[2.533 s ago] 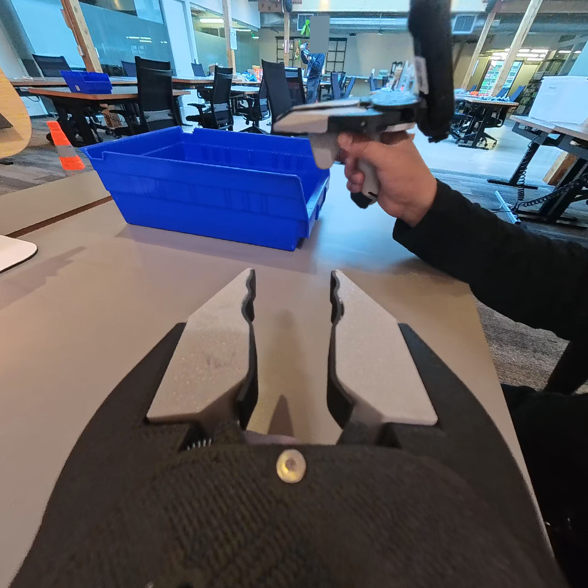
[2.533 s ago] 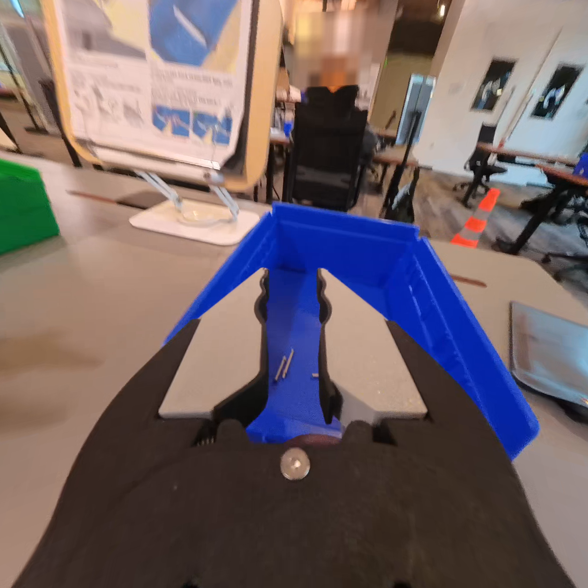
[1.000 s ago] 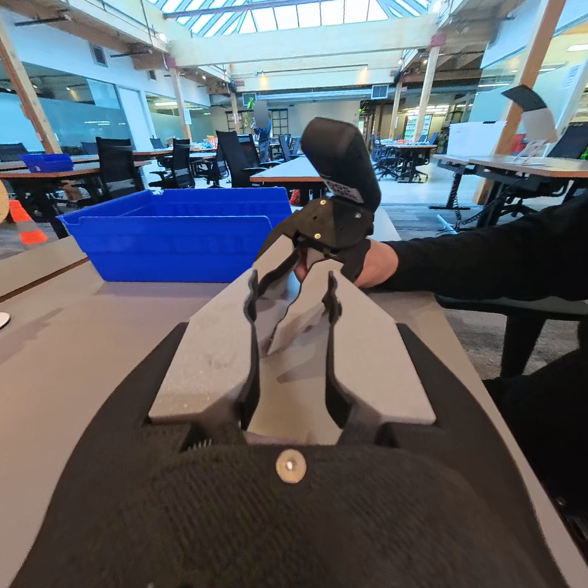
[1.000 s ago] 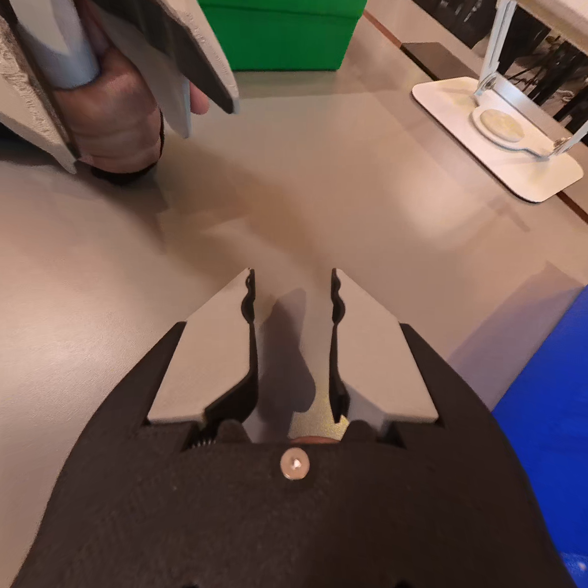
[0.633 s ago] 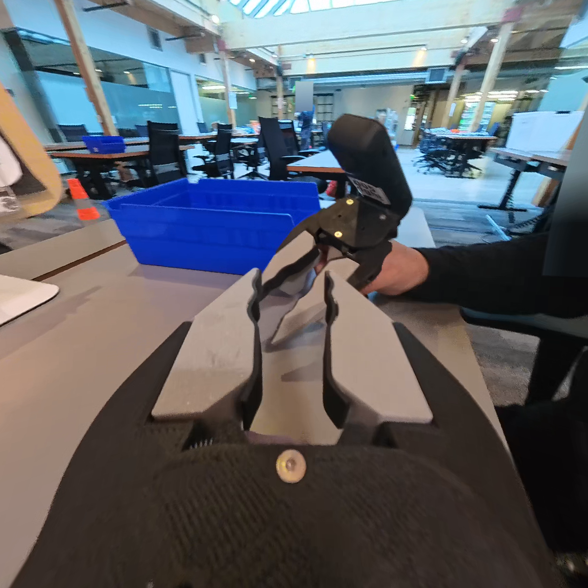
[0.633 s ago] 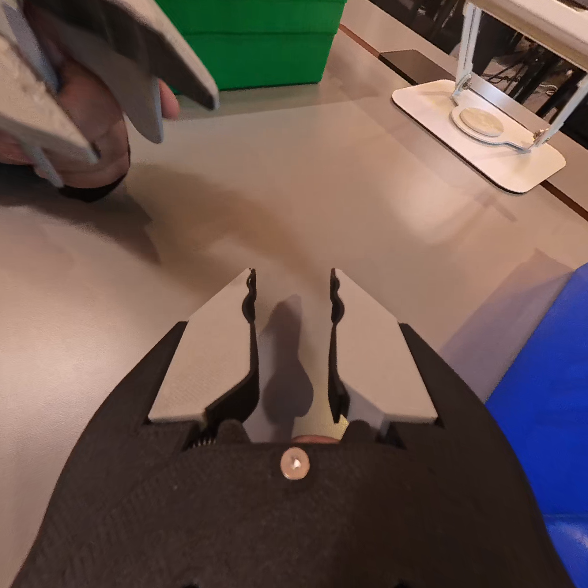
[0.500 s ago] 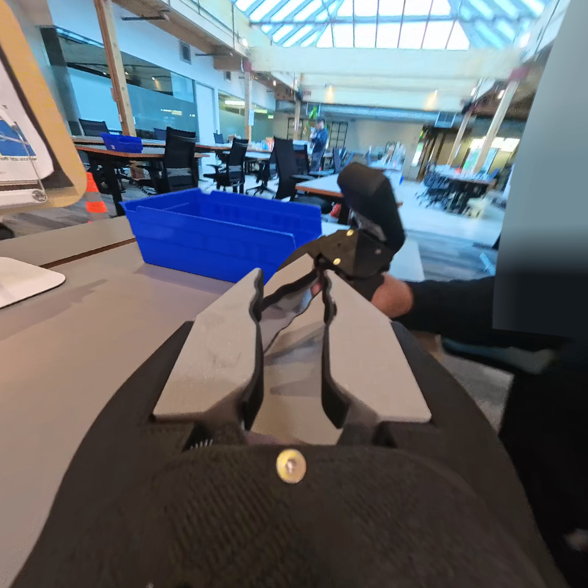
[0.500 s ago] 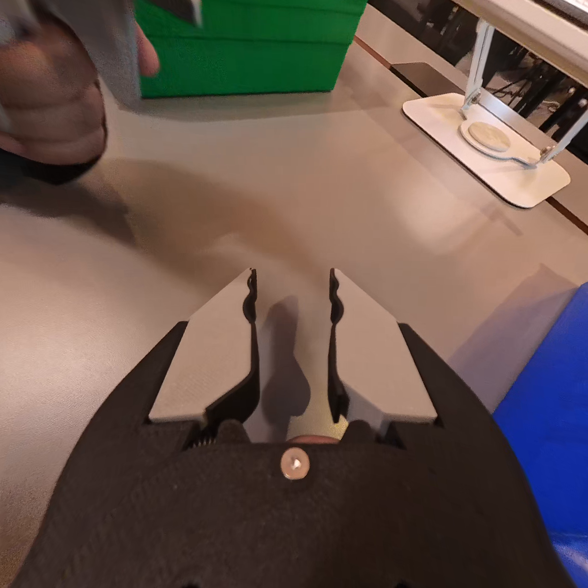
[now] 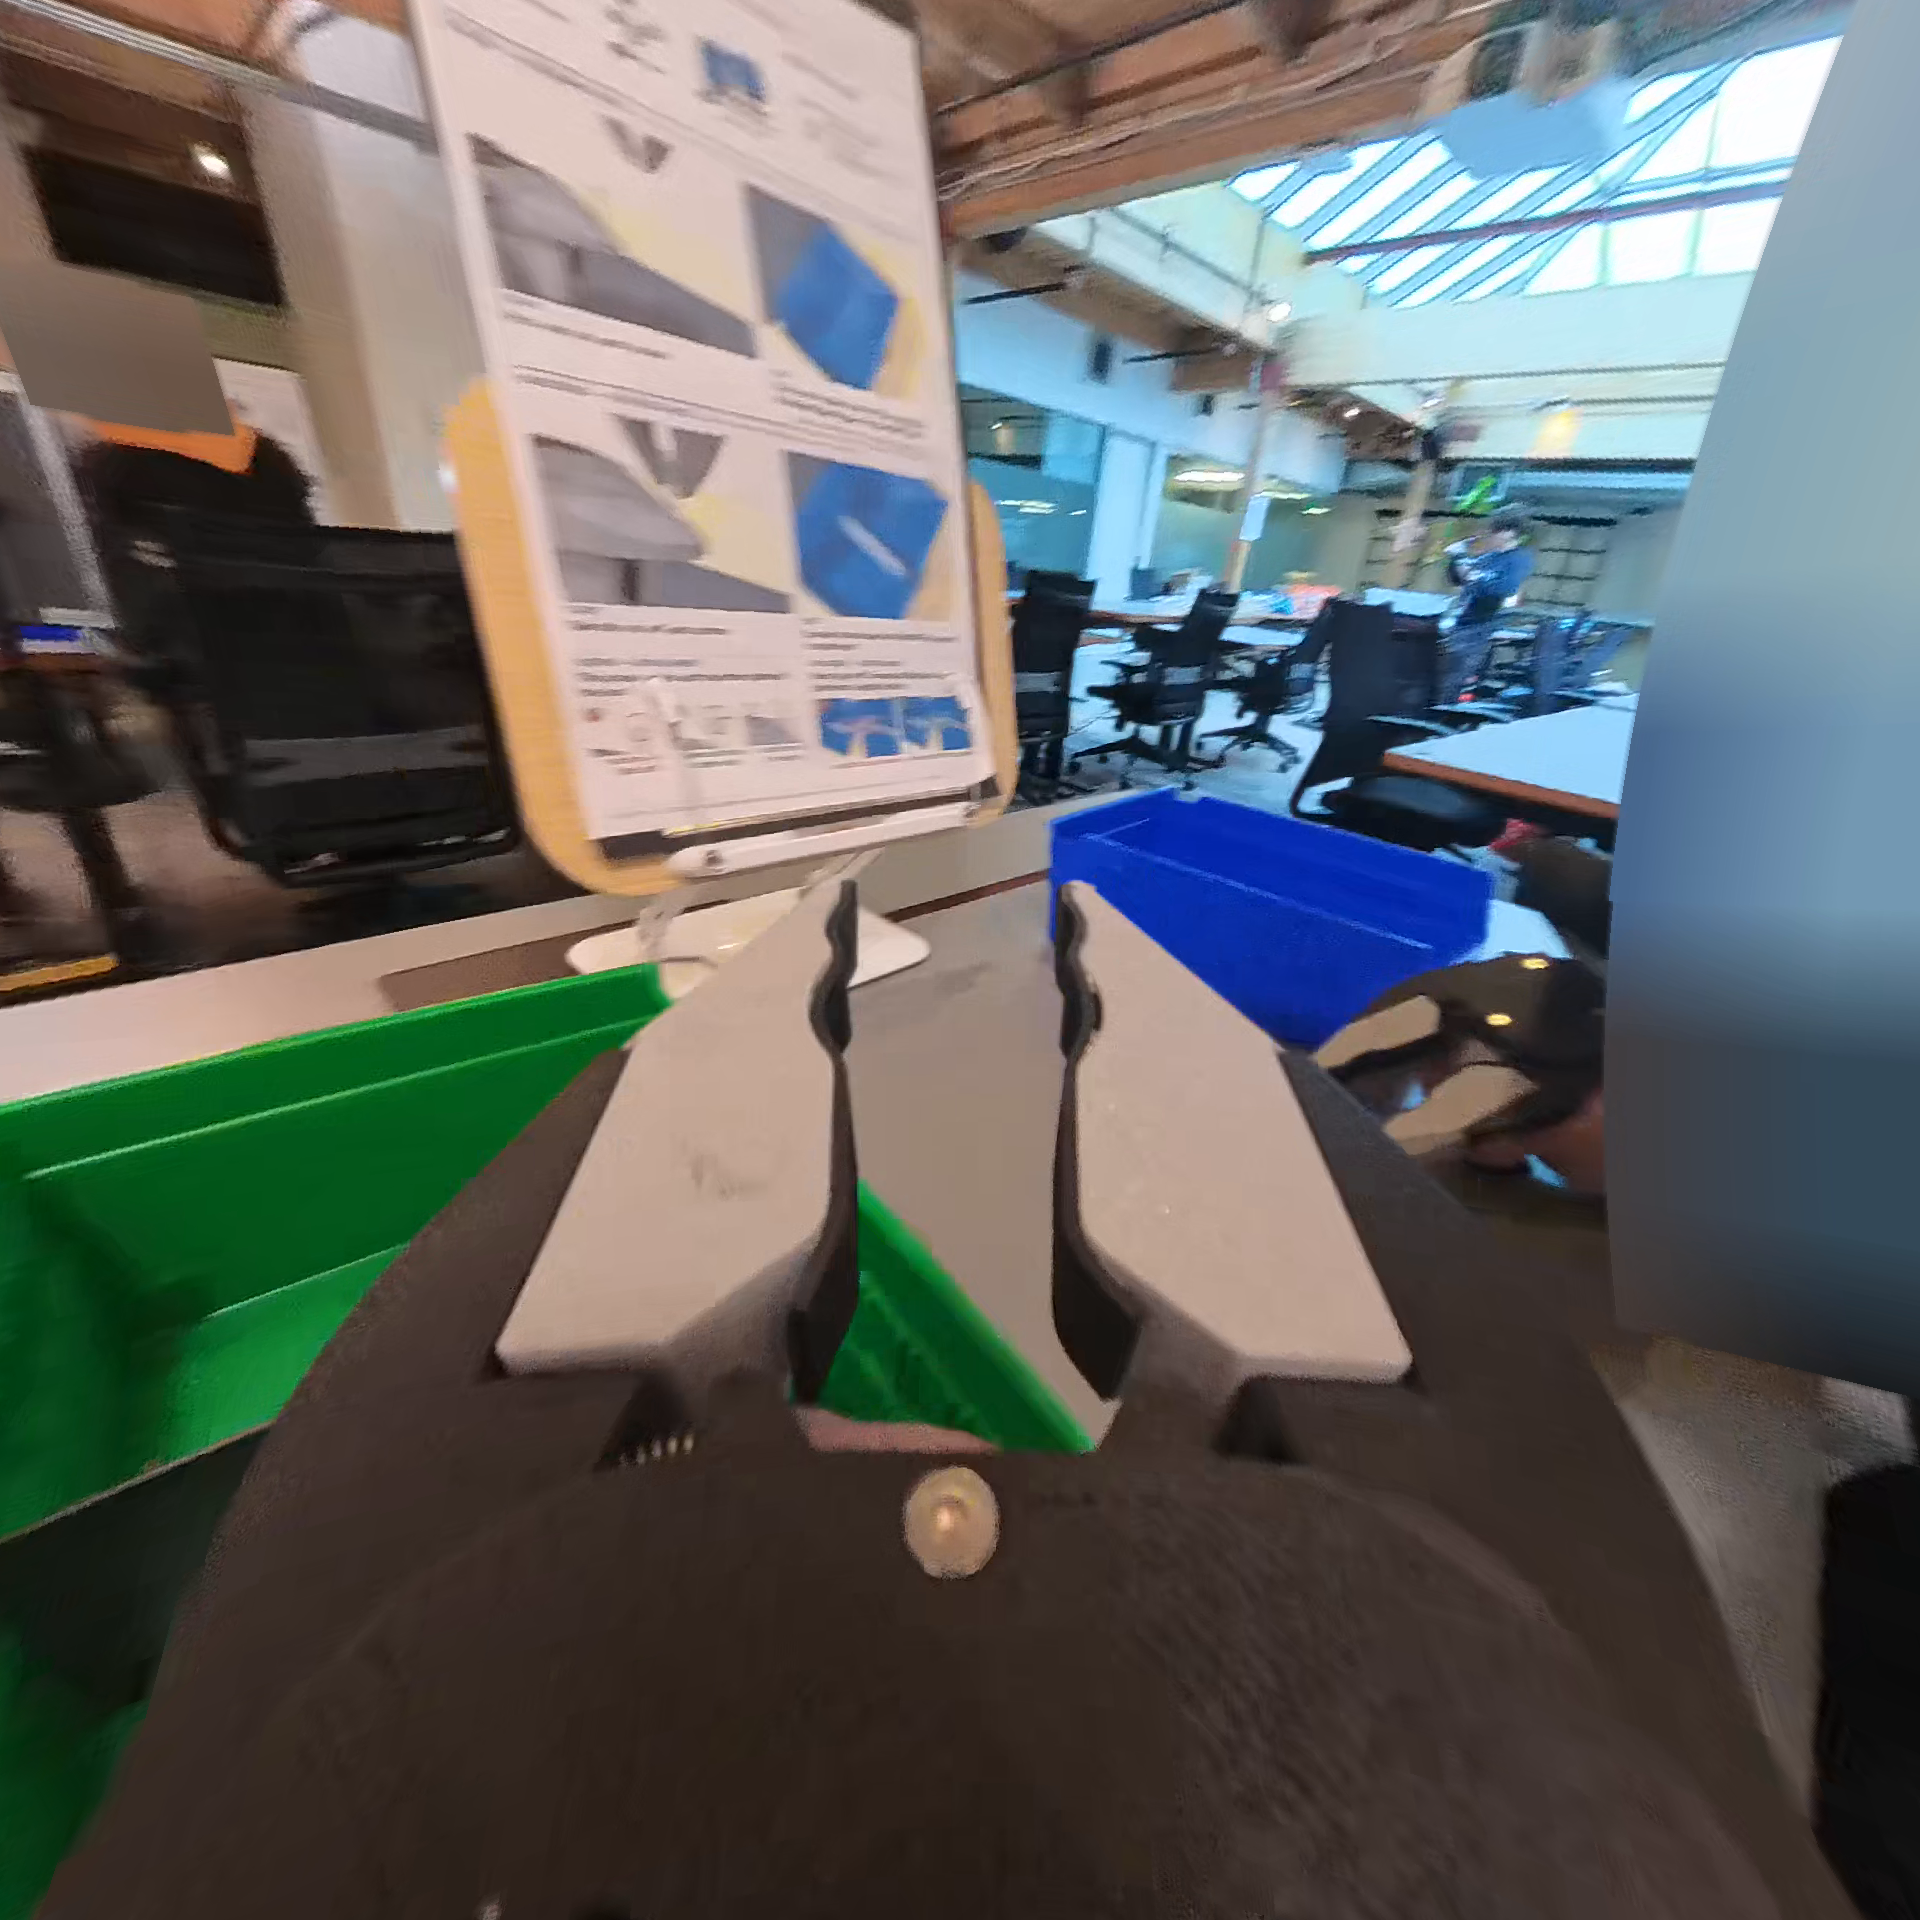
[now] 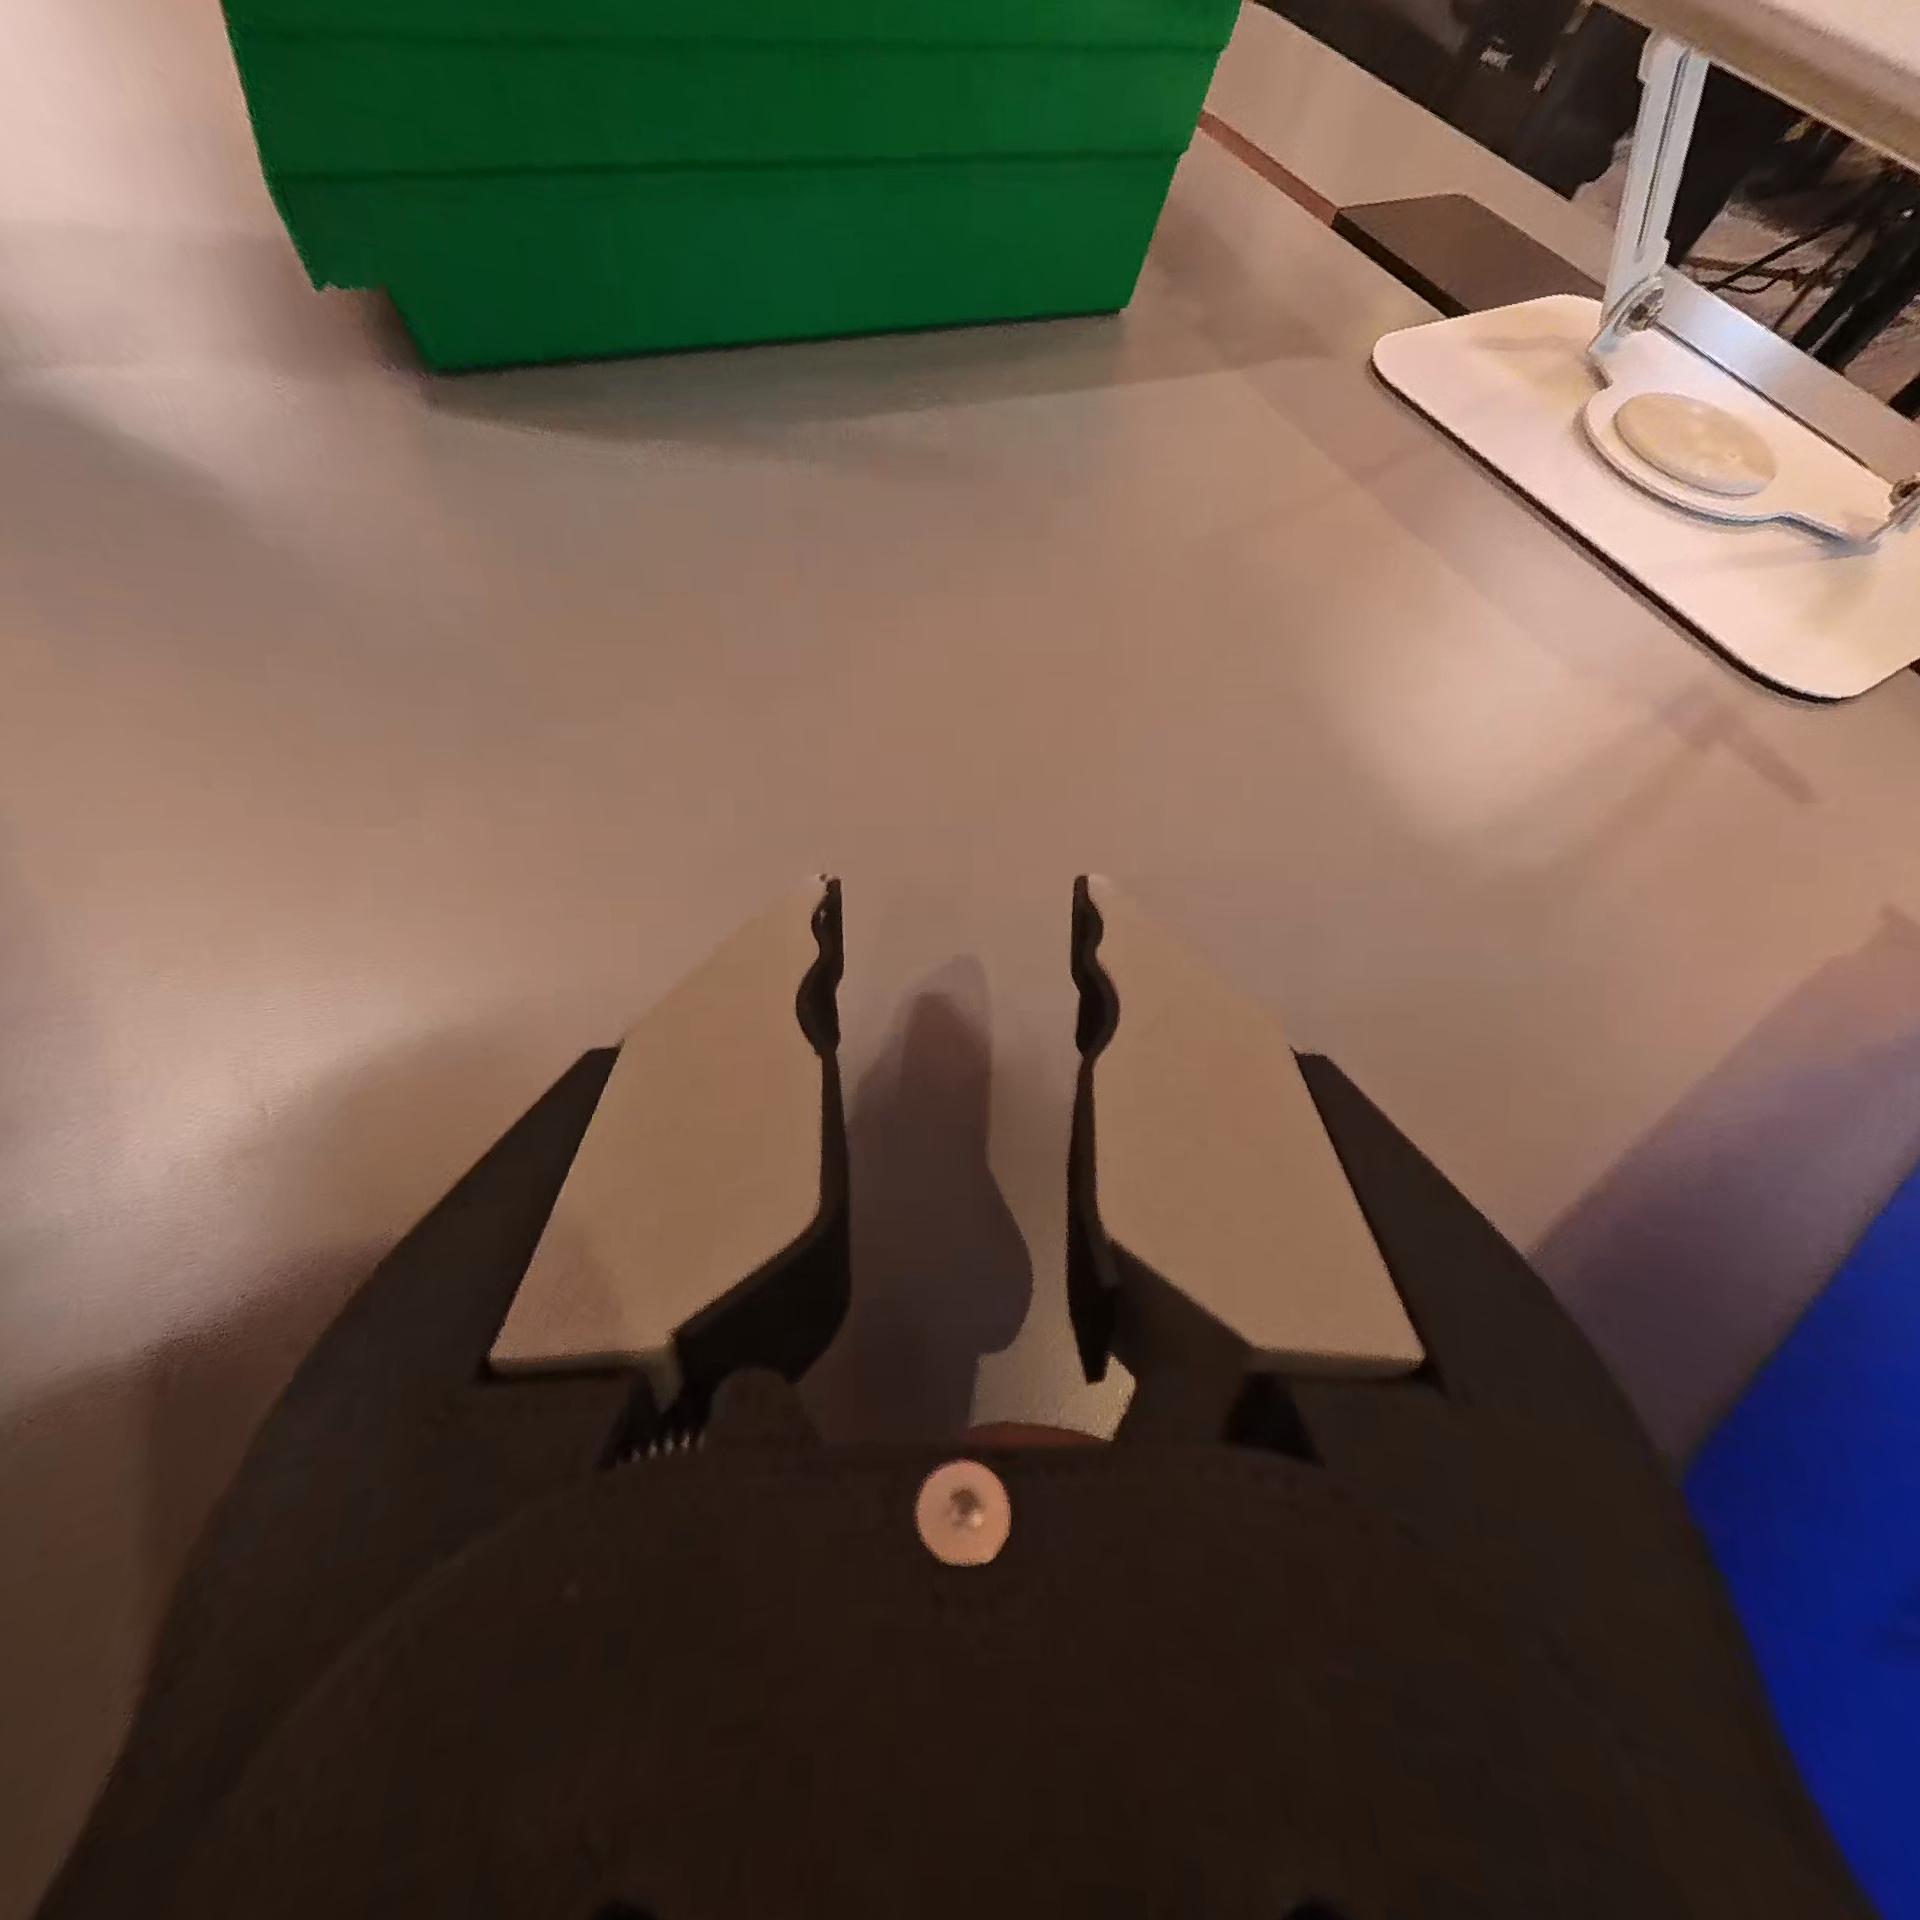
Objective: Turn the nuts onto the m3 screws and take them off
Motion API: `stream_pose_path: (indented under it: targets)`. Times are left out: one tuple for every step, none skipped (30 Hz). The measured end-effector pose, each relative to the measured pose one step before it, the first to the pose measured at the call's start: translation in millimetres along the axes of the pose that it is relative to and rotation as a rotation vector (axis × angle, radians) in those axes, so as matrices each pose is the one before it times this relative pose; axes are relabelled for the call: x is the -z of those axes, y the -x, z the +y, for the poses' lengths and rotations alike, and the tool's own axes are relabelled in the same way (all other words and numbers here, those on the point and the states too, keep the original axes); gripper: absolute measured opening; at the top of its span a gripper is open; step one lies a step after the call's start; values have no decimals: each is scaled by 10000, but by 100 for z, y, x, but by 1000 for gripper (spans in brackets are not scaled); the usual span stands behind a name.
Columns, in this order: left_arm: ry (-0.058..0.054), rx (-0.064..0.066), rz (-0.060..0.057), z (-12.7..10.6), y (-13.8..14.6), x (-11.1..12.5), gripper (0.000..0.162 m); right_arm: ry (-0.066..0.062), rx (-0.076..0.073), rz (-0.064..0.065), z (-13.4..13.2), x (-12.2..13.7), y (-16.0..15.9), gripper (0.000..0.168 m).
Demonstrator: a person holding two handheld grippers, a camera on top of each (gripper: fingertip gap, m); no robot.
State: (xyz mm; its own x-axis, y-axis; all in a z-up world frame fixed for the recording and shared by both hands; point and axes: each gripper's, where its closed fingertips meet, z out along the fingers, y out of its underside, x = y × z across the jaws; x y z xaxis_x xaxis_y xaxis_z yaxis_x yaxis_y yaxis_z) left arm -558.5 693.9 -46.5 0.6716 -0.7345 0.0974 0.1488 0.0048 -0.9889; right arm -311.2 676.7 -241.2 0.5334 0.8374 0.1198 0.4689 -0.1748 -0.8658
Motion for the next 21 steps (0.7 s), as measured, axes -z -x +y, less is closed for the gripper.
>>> stream_pose_path:
  targets:
    - [155,105,-147,401,1045,101,37,44,110,82,53,-33,17,41]
    - [211,180,-61,613,826,30,38,3,150,100,0,-7,37,42]
    - [183,143,-130,633,814,36,38,-25,167,98,-40,33,51,42]
    - [163,21,-233,603,885,70,38,-29,153,113,-40,48,29,42]
    - [206,-83,-329,542,983,76,38,-17,135,127,-31,48,4,42]
    - [283,-108,-443,457,1158,38,38,10,125,105,18,21,12,42]
    - [299,-127,-406,266,1100,-48,38,52,114,53,63,4,78,41]
    - [310,-130,-251,126,865,-124,38,87,93,18,120,-31,111,41]
    - [384,-84,-156,99,771,-248,38,96,65,22,126,-35,71,41]
    - [443,-70,-197,76,880,-352,38,81,29,36,118,-37,7,41]
    - [451,-115,-207,44,936,-464,38,85,-14,6,124,-26,13,41]
    - [596,-138,-164,201,936,-598,37,117,-60,-40,179,-31,54,41]
    - [727,-120,-160,326,963,-704,37,123,-95,-42,202,-6,27,41]
    - [771,-122,-63,360,831,-822,37,74,-108,-6,158,48,-32,41]
    - [838,-109,26,411,704,-871,37,1,-104,-12,65,112,-12,41]
    - [852,-66,-24,412,783,-881,37,-42,-107,-38,5,158,23,41]
    - [810,-29,-67,342,796,-865,38,-50,-110,-58,8,172,36,41]
    - [792,-21,-37,330,695,-851,39,-54,-100,-75,2,181,70,41]
    - [751,-13,-33,292,598,-819,39,-56,-72,-87,-6,168,103,41]
    - [684,-36,-115,253,622,-796,38,-45,-46,-67,2,157,84,41]
    - [664,-96,-189,290,591,-780,33,-18,-44,-34,27,122,52,41]
